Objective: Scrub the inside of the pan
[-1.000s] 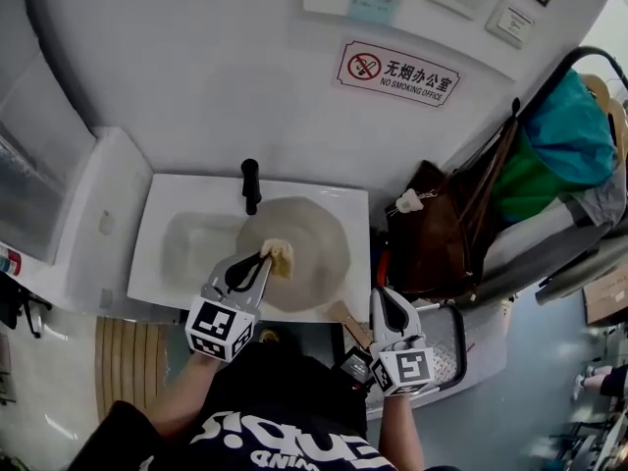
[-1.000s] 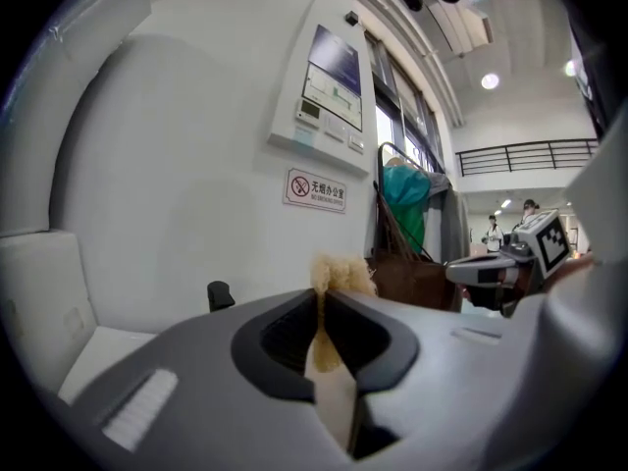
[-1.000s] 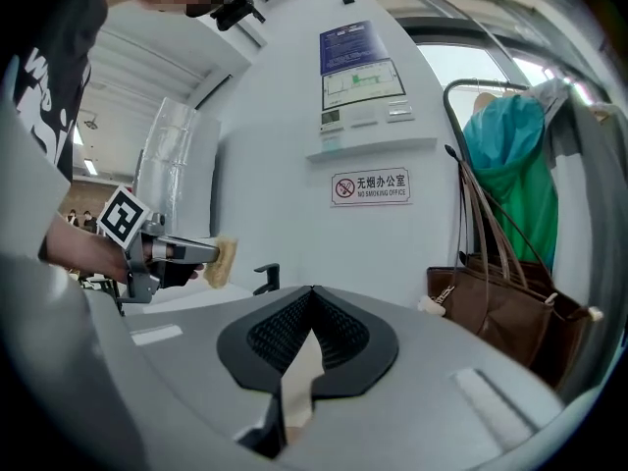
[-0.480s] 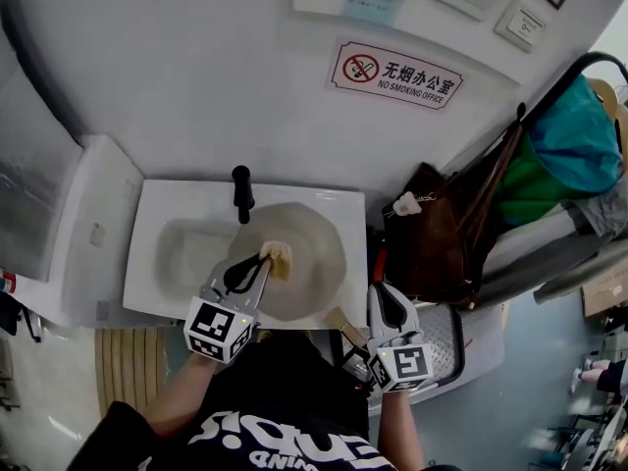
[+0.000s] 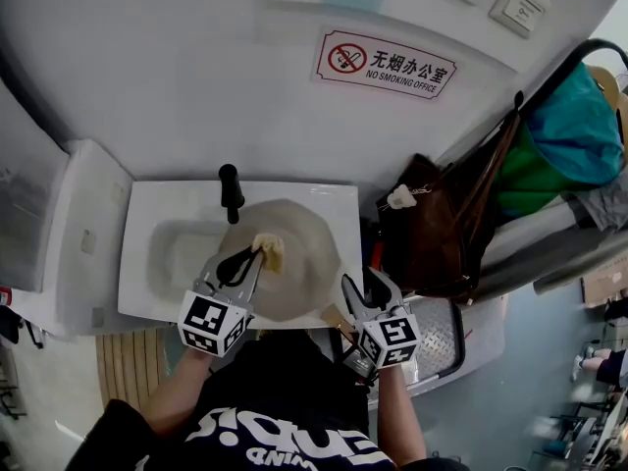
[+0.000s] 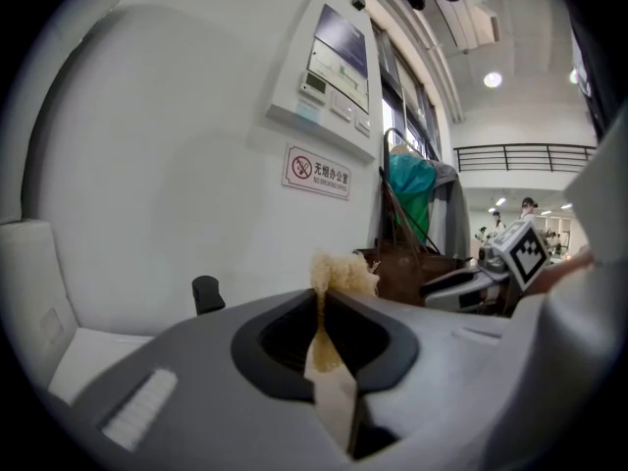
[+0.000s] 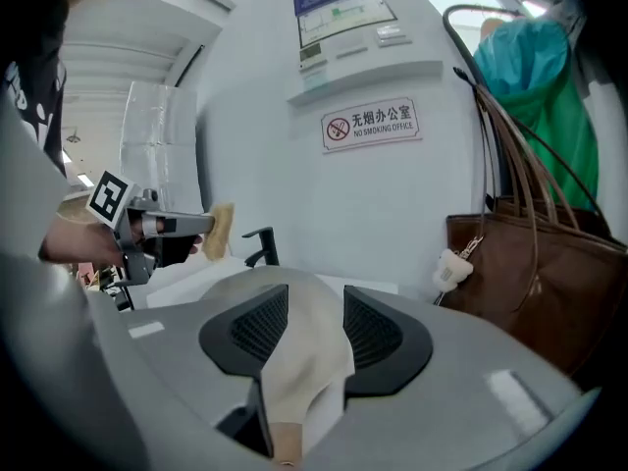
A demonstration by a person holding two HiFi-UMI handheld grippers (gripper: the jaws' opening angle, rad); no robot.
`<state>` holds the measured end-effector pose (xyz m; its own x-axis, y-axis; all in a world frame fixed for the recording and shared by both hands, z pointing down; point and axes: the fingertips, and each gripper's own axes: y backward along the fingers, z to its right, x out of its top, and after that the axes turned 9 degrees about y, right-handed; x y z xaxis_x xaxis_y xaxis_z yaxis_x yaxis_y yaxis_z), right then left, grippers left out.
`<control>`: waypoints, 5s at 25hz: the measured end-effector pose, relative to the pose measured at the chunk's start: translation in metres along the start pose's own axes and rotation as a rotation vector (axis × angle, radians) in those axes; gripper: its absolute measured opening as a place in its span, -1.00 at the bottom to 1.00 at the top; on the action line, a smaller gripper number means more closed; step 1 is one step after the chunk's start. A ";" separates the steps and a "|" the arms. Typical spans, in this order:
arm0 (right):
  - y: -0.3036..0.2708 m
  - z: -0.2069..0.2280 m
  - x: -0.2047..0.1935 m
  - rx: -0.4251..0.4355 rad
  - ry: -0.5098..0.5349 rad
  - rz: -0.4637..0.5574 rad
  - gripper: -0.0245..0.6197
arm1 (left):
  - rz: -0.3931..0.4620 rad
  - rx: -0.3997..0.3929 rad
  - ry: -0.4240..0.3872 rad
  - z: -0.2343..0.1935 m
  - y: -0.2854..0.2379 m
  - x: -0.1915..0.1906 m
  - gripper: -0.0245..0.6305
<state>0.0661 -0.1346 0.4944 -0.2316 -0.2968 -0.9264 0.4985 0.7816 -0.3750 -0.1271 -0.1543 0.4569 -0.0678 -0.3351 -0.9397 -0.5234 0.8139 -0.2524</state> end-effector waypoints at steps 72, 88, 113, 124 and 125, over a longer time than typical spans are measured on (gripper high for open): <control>-0.086 -0.005 -0.151 0.222 -0.354 -0.648 -0.64 | -0.899 -0.427 -0.420 0.086 -0.060 -0.238 -0.87; -0.083 -0.003 -0.151 0.214 -0.307 -0.655 -0.63 | -1.034 -0.476 -0.475 0.064 -0.036 -0.243 -0.87; -0.083 -0.003 -0.150 0.215 -0.279 -0.662 -0.62 | -1.273 -0.431 -0.936 -0.054 -0.032 -0.228 -0.87; -0.083 -0.003 -0.149 0.213 -0.272 -0.663 -0.62 | -1.317 -0.375 -1.228 -0.088 -0.059 -0.221 -0.86; -0.083 -0.003 -0.149 0.212 -0.272 -0.663 -0.62 | -1.320 -0.372 -1.264 -0.090 -0.062 -0.220 -0.87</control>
<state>0.0567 -0.1534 0.6639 -0.3386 -0.8157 -0.4690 0.4830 0.2771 -0.8306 -0.1564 -0.1742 0.7001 0.9850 0.0650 0.1602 0.1478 0.1641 -0.9753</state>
